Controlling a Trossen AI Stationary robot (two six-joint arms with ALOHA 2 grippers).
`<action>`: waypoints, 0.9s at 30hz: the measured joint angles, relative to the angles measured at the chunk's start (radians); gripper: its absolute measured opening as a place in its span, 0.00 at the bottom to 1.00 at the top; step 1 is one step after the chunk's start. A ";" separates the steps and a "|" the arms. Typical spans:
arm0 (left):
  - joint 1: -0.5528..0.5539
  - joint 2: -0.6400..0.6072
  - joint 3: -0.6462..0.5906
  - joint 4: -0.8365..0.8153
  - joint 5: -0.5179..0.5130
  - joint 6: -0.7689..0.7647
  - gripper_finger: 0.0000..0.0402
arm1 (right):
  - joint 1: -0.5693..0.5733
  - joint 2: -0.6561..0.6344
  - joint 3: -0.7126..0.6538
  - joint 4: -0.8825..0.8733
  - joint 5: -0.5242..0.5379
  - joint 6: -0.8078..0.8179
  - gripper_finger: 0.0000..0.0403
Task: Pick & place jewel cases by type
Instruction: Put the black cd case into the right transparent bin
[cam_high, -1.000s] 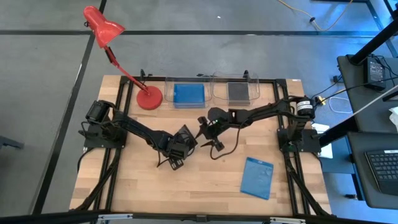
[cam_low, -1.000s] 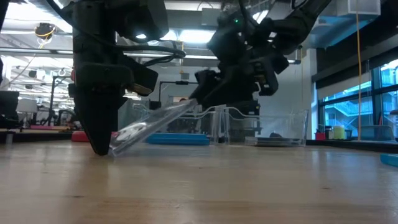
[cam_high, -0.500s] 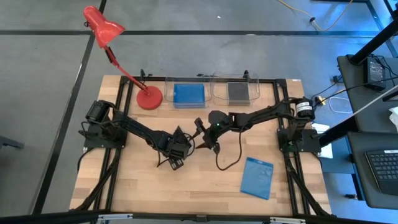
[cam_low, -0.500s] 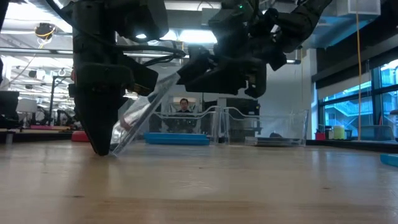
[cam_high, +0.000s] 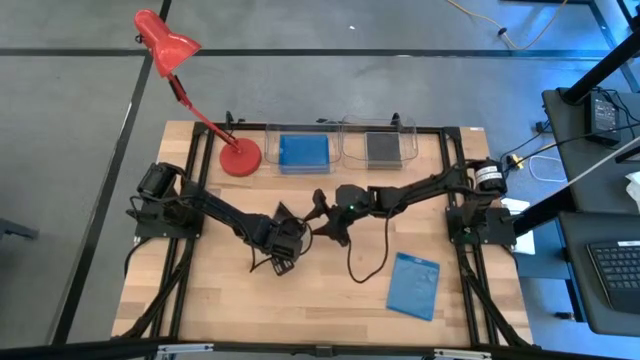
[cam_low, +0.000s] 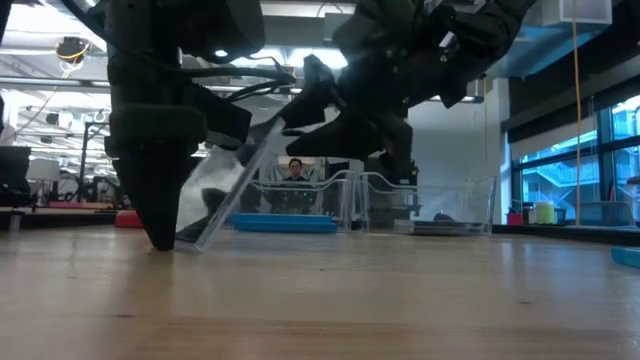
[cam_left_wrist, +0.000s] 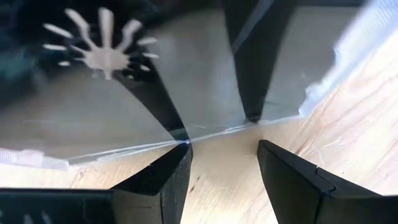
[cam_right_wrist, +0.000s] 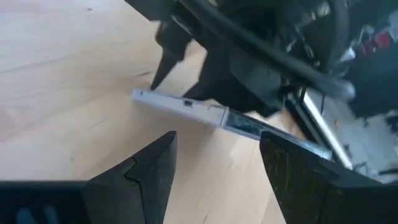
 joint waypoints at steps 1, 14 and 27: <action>-0.004 0.000 0.000 0.000 -0.001 0.000 0.46 | 0.006 0.000 0.000 0.004 0.000 -0.024 0.58; -0.023 0.001 0.000 0.003 -0.061 0.036 0.46 | 0.054 0.000 -0.002 0.032 0.006 -0.128 0.58; -0.020 0.000 0.001 0.004 -0.094 0.379 0.46 | 0.086 0.000 -0.001 0.041 -0.004 -0.153 0.58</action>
